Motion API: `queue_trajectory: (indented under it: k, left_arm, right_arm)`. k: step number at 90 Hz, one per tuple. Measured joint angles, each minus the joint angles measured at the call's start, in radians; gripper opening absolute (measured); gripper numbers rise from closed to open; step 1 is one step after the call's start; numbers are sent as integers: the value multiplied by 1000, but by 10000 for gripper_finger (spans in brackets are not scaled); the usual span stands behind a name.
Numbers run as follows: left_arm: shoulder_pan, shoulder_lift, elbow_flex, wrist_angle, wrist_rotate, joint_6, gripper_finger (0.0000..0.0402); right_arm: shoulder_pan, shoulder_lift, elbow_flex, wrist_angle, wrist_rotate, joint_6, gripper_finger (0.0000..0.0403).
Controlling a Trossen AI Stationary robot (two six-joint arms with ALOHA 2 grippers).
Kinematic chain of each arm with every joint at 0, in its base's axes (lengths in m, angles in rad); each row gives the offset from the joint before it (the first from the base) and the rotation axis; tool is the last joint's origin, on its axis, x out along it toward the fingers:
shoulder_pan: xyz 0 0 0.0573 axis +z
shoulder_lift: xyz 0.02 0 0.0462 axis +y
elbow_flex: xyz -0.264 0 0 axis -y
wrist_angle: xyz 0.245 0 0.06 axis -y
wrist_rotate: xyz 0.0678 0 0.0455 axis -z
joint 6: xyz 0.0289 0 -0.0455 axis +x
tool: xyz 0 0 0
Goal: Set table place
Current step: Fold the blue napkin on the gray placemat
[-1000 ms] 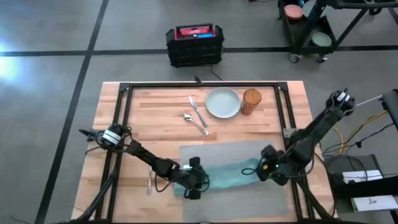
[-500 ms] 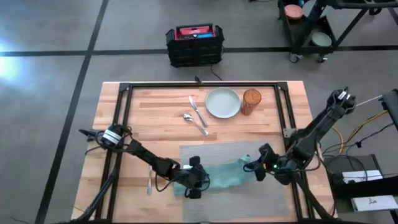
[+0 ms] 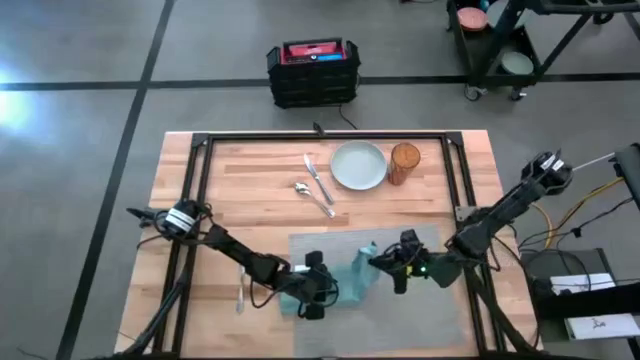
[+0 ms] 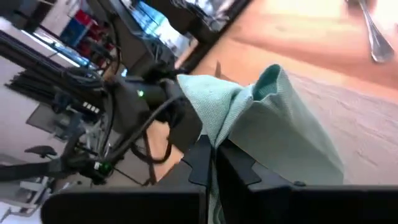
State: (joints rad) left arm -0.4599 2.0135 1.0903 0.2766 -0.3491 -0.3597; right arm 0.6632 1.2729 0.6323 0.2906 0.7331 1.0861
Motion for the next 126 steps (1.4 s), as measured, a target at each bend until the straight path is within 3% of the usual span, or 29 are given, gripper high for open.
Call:
queue_trajectory:
  k: [16, 32, 55, 80, 105, 126]
  left_arm:
    - [-19, -110, 111, -385, 81, -83, 114]
    - [-119, -218, 110, -644, -10, -209, 114]
    - [-253, -334, -102, -584, -116, -428, 114]
    - [-280, -340, -256, -332, -115, -454, 114]
    - [-280, -348, -279, -330, -91, -393, 114]
    - [-292, -388, -247, -425, -51, -407, 114]
  right_arm:
    - [-16, 58, 0, 72, -30, -24, 0]
    - [-23, 125, 37, 107, -34, -36, 0]
    - [-68, 260, 170, 105, -37, -123, 0]
    - [-130, 453, 319, 103, -114, -94, 0]
    - [-157, 672, 515, 102, -122, -100, 0]
    - [-185, 814, 661, 105, -212, -49, 0]
